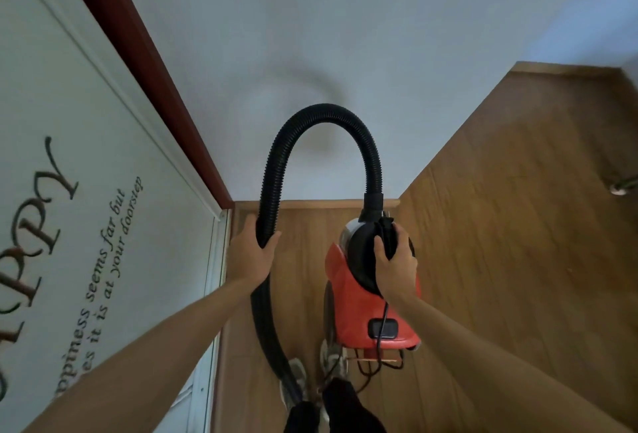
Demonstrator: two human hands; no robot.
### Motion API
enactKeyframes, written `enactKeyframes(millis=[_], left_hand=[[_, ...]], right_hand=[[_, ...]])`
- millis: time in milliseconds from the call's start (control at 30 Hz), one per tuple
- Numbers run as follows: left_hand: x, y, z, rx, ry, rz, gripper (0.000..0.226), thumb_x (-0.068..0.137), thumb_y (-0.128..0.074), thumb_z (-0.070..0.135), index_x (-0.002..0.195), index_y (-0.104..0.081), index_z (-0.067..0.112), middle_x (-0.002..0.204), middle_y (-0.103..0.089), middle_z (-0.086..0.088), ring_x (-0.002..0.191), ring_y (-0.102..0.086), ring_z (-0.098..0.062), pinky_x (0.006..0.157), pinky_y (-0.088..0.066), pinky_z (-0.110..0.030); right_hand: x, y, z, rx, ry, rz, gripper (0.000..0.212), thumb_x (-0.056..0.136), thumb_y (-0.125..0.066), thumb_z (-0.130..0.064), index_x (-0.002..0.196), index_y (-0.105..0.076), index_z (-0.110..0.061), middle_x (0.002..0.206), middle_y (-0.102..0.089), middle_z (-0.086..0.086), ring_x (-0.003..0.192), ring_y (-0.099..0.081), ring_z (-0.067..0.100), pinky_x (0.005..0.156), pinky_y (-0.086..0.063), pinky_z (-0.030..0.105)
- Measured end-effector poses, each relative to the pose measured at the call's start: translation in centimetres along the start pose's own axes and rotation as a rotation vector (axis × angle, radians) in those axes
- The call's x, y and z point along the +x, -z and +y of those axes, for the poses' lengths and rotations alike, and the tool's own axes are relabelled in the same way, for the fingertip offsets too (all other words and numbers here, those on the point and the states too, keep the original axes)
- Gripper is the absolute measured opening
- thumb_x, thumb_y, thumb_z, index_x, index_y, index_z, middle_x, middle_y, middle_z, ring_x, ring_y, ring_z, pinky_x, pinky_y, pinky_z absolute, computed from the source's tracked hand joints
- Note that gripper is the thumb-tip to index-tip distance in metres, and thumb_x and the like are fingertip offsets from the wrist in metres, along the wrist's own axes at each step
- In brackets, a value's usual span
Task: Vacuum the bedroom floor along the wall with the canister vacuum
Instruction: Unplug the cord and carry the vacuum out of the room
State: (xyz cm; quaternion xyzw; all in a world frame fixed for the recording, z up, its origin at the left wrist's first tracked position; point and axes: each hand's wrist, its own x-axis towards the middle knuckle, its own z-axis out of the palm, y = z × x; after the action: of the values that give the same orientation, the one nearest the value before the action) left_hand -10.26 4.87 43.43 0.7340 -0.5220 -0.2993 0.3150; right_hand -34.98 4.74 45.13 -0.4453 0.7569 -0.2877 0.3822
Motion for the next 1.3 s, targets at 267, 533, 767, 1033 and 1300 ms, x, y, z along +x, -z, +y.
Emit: enactKeyframes(millis=[267, 533, 767, 1033, 1300], left_hand=[[1.8, -5.4, -6.2, -0.021, 0.080, -0.018, 0.034, 0.096, -0.064, 0.029, 0.122, -0.054, 0.010, 0.092, -0.063, 0.003, 0.071, -0.061, -0.009, 0.052, -0.046, -0.009], [4.3, -13.0, -12.5, -0.031, 0.103, -0.010, 0.020, 0.096, -0.062, 0.031, 0.110, -0.049, 0.025, 0.084, -0.067, -0.001, 0.065, -0.065, -0.016, 0.057, -0.057, -0.033], [7.2, -20.7, -18.9, -0.045, 0.111, 0.041, 0.017, 0.095, -0.065, 0.022, 0.104, -0.054, 0.013, 0.083, -0.058, 0.006, 0.076, -0.058, 0.004, 0.065, -0.046, -0.007], [9.8, -26.7, -26.3, -0.029, 0.236, 0.052, 0.021, 0.095, -0.064, 0.031, 0.107, -0.056, 0.014, 0.086, -0.063, -0.002, 0.075, -0.061, -0.010, 0.066, -0.053, -0.026], [12.0, -31.6, -30.8, -0.082, 0.320, 0.015, 0.036, 0.095, -0.061, 0.034, 0.126, -0.055, 0.016, 0.098, -0.063, 0.010, 0.085, -0.062, 0.002, 0.077, -0.052, -0.019]], right_hand=[[4.9, -4.7, 5.5, -0.043, -0.051, -0.055, 0.047, 0.102, -0.048, -0.037, 0.147, -0.035, -0.034, 0.122, -0.058, -0.006, 0.120, -0.051, 0.026, 0.100, -0.047, 0.047], [11.9, -10.4, 11.4, -0.025, -0.057, -0.073, 0.048, 0.102, -0.049, -0.035, 0.148, -0.035, -0.030, 0.109, -0.056, -0.010, 0.100, -0.056, 0.016, 0.075, -0.045, 0.025], [19.1, -16.0, 17.2, 0.004, -0.064, -0.102, 0.045, 0.101, -0.050, -0.035, 0.145, -0.037, -0.034, 0.115, -0.059, -0.012, 0.107, -0.056, 0.015, 0.093, -0.051, 0.039], [25.0, -21.4, 23.2, -0.023, -0.064, -0.157, 0.047, 0.101, -0.050, -0.034, 0.146, -0.037, -0.031, 0.124, -0.062, -0.008, 0.108, -0.058, 0.012, 0.087, -0.049, 0.029], [28.9, -24.7, 26.8, -0.009, -0.065, -0.154, 0.048, 0.102, -0.050, -0.033, 0.148, -0.036, -0.028, 0.131, -0.059, -0.004, 0.118, -0.055, 0.014, 0.091, -0.047, 0.029]])
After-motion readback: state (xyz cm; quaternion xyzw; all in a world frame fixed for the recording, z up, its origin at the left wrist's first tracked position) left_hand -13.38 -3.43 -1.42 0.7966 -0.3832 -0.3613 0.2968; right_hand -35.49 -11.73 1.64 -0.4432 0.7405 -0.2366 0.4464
